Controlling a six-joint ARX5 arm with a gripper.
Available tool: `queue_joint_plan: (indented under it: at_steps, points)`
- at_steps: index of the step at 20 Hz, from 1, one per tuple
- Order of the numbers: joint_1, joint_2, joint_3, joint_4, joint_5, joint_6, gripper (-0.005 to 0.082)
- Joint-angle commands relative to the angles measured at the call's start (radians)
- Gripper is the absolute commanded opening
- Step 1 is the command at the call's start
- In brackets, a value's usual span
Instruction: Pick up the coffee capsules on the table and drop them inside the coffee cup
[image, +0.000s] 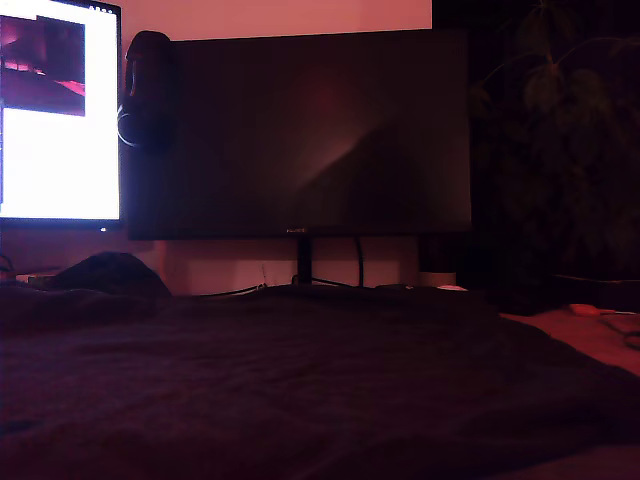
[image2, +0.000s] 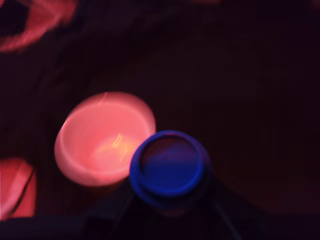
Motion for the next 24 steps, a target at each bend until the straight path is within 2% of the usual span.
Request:
queue_joint_plan:
  at_steps: [1,5,8,11,15,20,22,24]
  points:
    - [0.004,-0.004,0.045,-0.018,-0.020,-0.007,0.0177]
    - [0.021,-0.004,0.050,-0.058,-0.020,-0.034,0.0177]
    - [0.031,-0.003,0.064,-0.084,0.006,-0.036,0.0177]
    - [0.060,-0.002,0.078,-0.119,0.010,-0.034,0.0177]
    - [0.117,0.014,0.078,-0.121,0.126,-0.032,0.0177]
    - [0.187,0.085,0.080,-0.111,0.208,-0.013,0.0177]
    - [0.208,0.124,0.091,-0.111,0.229,0.021,0.0177]
    - [0.221,0.156,0.109,-0.111,0.241,0.029,0.0177]
